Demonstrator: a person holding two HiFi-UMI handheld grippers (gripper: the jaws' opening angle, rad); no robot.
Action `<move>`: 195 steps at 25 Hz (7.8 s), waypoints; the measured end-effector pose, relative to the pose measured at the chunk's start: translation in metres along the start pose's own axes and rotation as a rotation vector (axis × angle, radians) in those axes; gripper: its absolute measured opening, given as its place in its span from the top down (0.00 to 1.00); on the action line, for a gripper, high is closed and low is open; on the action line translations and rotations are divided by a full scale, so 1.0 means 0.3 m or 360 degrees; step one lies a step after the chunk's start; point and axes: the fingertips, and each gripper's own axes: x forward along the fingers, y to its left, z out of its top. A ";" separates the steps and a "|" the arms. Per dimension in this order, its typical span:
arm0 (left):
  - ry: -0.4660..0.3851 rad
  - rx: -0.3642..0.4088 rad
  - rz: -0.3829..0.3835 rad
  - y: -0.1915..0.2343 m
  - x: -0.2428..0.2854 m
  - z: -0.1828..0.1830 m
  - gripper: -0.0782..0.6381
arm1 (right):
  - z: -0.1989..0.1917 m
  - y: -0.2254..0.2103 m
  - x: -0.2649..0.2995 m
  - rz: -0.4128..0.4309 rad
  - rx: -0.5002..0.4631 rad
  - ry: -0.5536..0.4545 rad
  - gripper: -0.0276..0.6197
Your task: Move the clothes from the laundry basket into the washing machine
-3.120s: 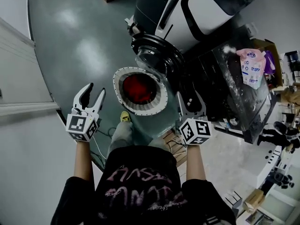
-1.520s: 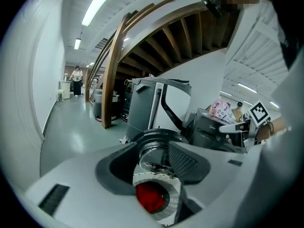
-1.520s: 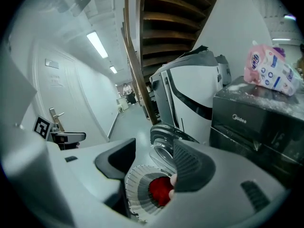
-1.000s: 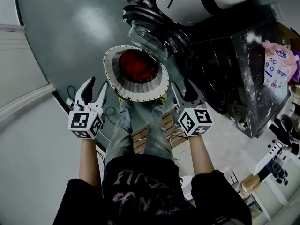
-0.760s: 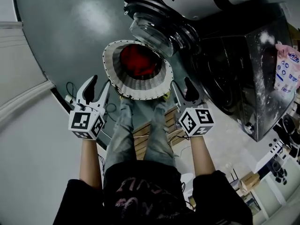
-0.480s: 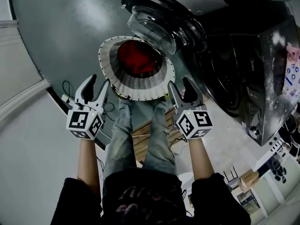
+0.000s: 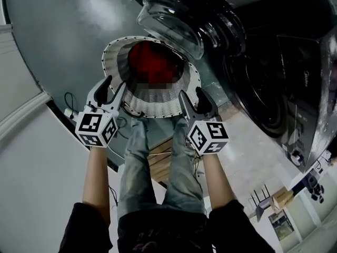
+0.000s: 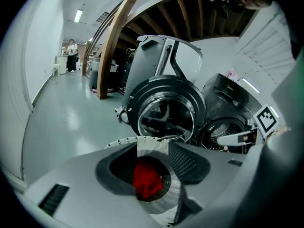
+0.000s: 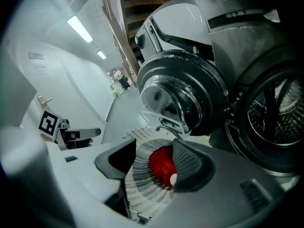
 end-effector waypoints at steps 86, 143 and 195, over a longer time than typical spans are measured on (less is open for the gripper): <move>0.0720 -0.0085 0.0008 0.276 1.039 -0.932 0.79 | -0.818 -0.348 1.129 0.0023 -0.0142 0.0528 0.84; 0.0012 0.0567 -0.0306 -0.390 -0.318 0.390 0.79 | 0.315 0.476 -0.280 -0.0055 -0.0118 -0.0408 0.85; -0.0276 0.1302 -0.1318 -1.919 -0.373 0.610 0.79 | 0.563 -0.321 -1.528 -0.0840 0.0168 -0.1082 0.85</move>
